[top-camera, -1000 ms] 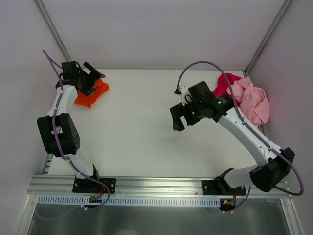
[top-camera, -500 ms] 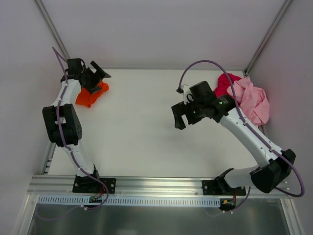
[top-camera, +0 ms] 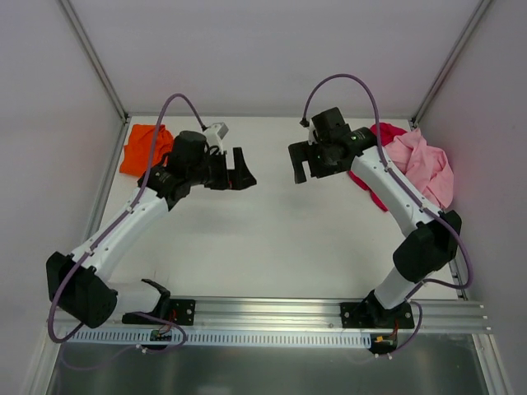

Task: Fold and stack the t-shirts
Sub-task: Put the neatly folded tshirt into the corner of the board with the left arm

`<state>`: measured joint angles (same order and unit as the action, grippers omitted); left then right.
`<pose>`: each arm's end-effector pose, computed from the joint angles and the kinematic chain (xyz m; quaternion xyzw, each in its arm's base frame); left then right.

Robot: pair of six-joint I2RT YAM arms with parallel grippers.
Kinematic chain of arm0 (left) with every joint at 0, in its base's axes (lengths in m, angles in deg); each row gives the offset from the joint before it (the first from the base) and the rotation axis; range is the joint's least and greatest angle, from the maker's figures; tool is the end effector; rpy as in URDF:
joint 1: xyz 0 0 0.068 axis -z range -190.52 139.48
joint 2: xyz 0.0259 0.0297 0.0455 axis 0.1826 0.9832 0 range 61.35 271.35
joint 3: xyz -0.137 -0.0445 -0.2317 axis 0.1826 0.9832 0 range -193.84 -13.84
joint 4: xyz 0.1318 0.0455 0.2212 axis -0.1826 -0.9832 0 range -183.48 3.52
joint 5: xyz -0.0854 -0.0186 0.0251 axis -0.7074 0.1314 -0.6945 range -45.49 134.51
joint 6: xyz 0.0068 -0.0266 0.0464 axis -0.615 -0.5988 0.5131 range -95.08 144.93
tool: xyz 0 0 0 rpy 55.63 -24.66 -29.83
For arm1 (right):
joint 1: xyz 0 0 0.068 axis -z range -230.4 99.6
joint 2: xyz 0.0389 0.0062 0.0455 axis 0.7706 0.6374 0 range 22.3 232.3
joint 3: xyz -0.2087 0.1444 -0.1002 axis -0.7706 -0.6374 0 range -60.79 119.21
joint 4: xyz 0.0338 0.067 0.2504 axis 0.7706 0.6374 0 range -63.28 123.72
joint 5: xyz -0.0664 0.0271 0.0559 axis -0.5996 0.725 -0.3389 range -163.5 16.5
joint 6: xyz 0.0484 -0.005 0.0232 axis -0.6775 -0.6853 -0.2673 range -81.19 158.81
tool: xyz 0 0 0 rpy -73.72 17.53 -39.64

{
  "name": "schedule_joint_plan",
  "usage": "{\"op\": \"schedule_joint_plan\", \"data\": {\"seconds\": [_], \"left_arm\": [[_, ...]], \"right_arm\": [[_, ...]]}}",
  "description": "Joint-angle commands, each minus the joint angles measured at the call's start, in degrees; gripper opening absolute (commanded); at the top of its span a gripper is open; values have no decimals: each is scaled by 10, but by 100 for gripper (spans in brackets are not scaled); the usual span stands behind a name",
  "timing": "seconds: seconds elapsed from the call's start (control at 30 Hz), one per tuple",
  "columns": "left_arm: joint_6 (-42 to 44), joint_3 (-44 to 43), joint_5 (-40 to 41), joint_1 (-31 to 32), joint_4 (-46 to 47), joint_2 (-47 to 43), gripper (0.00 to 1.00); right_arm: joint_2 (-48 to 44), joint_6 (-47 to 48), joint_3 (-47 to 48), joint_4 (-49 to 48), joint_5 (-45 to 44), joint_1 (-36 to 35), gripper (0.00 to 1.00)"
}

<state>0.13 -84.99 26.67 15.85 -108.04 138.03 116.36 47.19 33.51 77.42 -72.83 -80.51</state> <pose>0.2684 -0.1451 0.3574 0.0925 0.8415 -0.3419 0.4078 0.3053 0.1775 0.3534 -0.3120 0.8878 0.0691 0.3312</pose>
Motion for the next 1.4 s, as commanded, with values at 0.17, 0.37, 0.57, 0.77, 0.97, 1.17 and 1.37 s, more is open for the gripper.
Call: {"op": "schedule_joint_plan", "data": {"seconds": [0.17,0.37,0.57,0.77,0.97,1.17,1.37], "left_arm": [[-20,163,66,4,-3,-116,91],[-16,162,68,5,-9,-111,92],[-32,191,61,6,17,-78,92],[-58,231,69,18,44,-71,92],[-82,269,84,40,71,-76,91],[-129,291,129,110,77,-76,92],[-134,299,175,134,64,-69,92]], "right_arm": [[13,-39,42,12,-26,22,100],[10,-39,48,35,-125,27,100],[-41,-48,-8,15,-150,58,100],[-70,-73,-80,-2,-127,84,100],[-83,-73,-87,-2,-127,93,100],[-88,-73,-93,-2,-114,104,100],[-101,-70,-111,-12,-108,104,100]]}}
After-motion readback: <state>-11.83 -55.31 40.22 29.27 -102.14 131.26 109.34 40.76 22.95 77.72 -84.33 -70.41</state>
